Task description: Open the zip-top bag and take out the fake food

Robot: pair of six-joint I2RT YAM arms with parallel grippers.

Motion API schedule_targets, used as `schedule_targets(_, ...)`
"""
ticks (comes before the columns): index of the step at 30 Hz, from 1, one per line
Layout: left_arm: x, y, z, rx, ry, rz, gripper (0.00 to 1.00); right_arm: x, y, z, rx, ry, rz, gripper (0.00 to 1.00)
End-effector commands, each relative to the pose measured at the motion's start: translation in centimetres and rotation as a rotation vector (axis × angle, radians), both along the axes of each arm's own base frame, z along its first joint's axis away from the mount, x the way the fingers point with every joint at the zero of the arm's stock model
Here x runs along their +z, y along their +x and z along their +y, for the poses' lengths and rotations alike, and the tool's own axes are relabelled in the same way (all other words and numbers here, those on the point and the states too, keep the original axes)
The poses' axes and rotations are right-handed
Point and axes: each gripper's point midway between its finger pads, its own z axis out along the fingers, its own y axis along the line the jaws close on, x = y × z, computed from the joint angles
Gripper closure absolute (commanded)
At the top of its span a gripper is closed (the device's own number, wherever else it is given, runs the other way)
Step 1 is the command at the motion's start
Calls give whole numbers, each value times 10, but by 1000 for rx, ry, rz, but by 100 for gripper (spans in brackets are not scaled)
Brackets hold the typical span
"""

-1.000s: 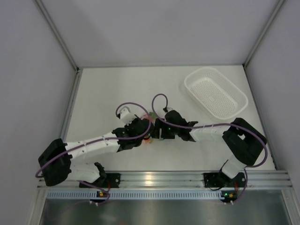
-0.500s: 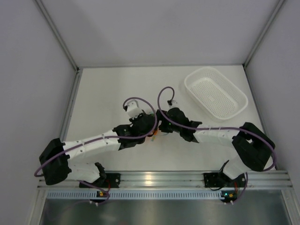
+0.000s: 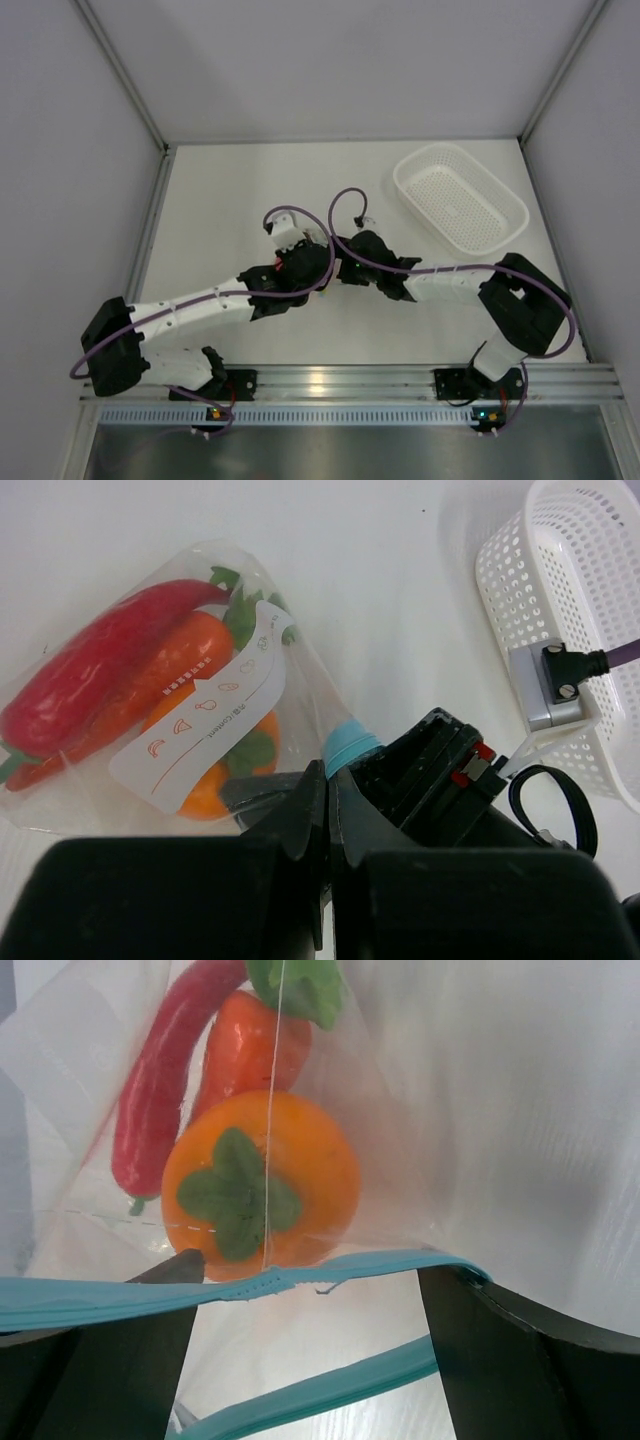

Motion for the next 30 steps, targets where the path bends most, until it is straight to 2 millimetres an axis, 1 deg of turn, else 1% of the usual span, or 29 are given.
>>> schedule_targets(1,9,1,-6,18,-83,-29,100,7,14,1,-87,35,-59,12)
schedule_targets(2,9,1,-7,11,-85,-27,100,10,21,-6,-135,20,-86,13)
schedule_targets(7,8,-2,-14,-16,-98,-8,100,17,40,-29,-208,-83,-152,21)
schedule_targets(8,10,-3,-15,-23,-115,-3,100,15,46,-43,-217,-153,-171,21)
schedule_targets(9,12,-4,-16,-26,-125,-2,100,22,52,-49,-230,-186,-191,22)
schedule_targets(10,14,-5,-17,-32,-138,0,100,23,57,-57,-242,-230,-206,22)
schedule_targets(11,19,-7,-19,-45,-159,1,100,29,64,-68,-236,-298,-254,22)
schedule_targets(12,23,-8,-21,-56,-172,0,100,26,64,-78,-223,-364,-250,22)
schedule_targets(13,27,-9,-23,-67,-182,-5,100,41,74,-85,-243,-389,-276,22)
schedule_targets(14,33,-9,-23,-77,-202,-13,100,45,78,-92,-206,-458,-302,22)
schedule_targets(15,37,-11,-25,-89,-216,-13,100,56,82,-96,-194,-495,-315,23)
schedule_targets(16,43,-12,-26,-98,-232,-23,100,64,88,-109,-191,-572,-344,23)
schedule_targets(17,45,-12,-27,-106,-234,-26,100,70,90,-113,-181,-608,-355,23)
schedule_targets(18,47,-13,-27,-110,-241,-27,100,81,92,-116,-165,-638,-364,23)
schedule_targets(19,45,-13,-26,-106,-240,-26,100,87,95,-120,-162,-662,-373,23)
schedule_targets(20,44,-12,-25,-100,-237,-27,100,93,96,-123,-131,-698,-392,23)
schedule_targets(21,41,-10,-22,-81,-224,-31,100,104,98,-120,-114,-703,-405,24)
schedule_targets(22,32,-11,-18,-65,-218,-22,100,103,94,-122,-81,-726,-390,24)
schedule_targets(23,27,-10,-16,-53,-210,-17,100,101,90,-118,-35,-727,-379,24)
schedule_targets(24,17,-9,-11,-24,-194,-13,100,99,87,-114,-3,-716,-370,24)
schedule_targets(25,8,-8,-10,-11,-179,-4,100,93,81,-106,51,-684,-351,24)
schedule_targets(27,-2,-6,-6,10,-155,1,100,79,71,-101,107,-659,-313,26)
schedule_targets(28,-7,-5,-3,30,-146,3,100,73,64,-95,138,-629,-285,26)
schedule_targets(29,-14,-4,-2,38,-131,10,100,69,61,-91,153,-610,-277,26)
schedule_targets(30,-20,-4,-1,44,-119,16,100,61,56,-90,168,-603,-268,26)
